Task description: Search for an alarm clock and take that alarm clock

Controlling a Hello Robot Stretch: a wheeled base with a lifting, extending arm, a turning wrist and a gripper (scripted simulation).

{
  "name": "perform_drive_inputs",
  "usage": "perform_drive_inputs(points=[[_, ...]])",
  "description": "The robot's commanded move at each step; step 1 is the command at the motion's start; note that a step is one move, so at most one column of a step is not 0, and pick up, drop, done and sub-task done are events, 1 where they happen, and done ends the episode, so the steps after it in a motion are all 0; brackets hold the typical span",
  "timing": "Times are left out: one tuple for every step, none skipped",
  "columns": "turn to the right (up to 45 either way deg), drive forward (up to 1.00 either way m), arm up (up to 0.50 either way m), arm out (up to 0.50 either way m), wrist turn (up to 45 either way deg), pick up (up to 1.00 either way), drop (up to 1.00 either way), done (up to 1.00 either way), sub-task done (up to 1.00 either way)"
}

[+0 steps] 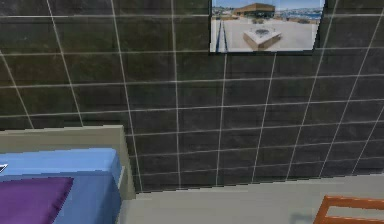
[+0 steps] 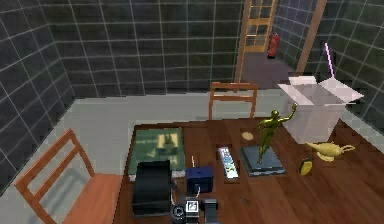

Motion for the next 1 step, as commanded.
perform_drive_inputs(points=[[0.0, 0.0, 0.0, 0.0, 0.0, 0.0, 0.0, 1.0, 0.0]])
